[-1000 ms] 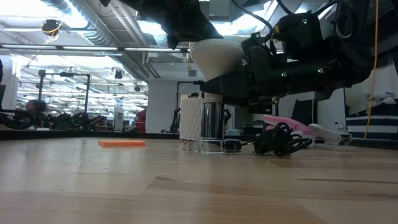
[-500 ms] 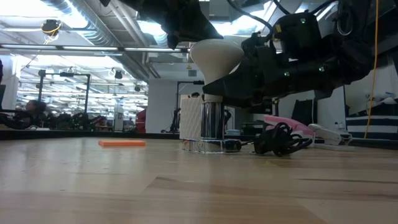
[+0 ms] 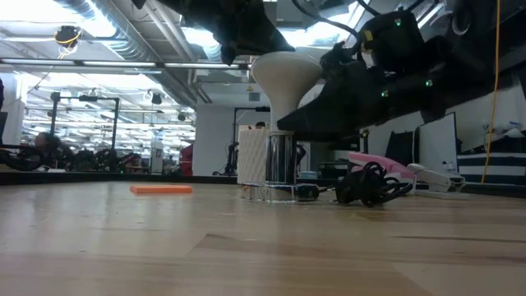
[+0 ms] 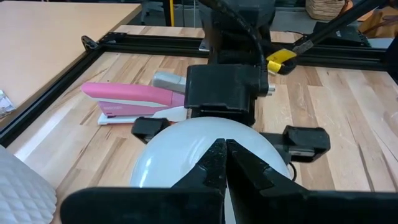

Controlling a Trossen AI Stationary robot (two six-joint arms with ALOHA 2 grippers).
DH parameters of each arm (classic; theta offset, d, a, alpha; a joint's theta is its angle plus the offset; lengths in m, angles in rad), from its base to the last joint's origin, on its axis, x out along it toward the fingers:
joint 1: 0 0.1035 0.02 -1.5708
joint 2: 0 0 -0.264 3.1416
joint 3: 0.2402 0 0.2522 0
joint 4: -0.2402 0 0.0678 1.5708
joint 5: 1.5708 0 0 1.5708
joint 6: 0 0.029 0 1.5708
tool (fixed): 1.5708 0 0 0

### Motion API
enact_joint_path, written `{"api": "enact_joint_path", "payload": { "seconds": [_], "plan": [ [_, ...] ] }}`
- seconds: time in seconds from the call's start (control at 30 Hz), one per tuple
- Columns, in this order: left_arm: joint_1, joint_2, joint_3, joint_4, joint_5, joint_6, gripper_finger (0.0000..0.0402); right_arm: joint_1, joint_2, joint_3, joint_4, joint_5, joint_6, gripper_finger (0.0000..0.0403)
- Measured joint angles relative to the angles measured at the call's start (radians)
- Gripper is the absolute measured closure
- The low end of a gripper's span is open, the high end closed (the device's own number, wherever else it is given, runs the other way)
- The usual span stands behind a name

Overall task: Screw lightbulb
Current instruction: Insert the lightbulb into the lamp

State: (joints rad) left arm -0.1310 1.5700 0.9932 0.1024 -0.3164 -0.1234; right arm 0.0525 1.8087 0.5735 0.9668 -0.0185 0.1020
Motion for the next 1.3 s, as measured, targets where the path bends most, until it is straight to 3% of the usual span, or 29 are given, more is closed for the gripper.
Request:
{"api": "enact_joint_path", "payload": {
  "seconds": [0.5,0.67,0.97,1.17,1.3],
  "plan": [
    [0.0,0.0,0.0,0.001,0.0,0.0,0.04,0.0,-0.31,0.0,-0.535,-0.045,0.025,0.0155],
    [0.0,0.0,0.0,0.001,0.0,0.0,0.0401,0.0,-0.382,0.0,-0.586,-0.038,0.024,0.0155],
    [0.0,0.0,0.0,0.001,0.0,0.0,0.0401,0.0,-0.373,0.0,-0.643,-0.038,0.034,0.0155],
    [0.0,0.0,0.0,0.001,0.0,0.0,0.0401,0.0,-0.372,0.0,-0.693,-0.206,0.059,0.0157],
    [0.0,0.0,0.0,0.001,-0.001,0.0,0.0401,0.0,-0.371,0.007,-0.681,-0.334,0.061,0.0185]
  ]
}}
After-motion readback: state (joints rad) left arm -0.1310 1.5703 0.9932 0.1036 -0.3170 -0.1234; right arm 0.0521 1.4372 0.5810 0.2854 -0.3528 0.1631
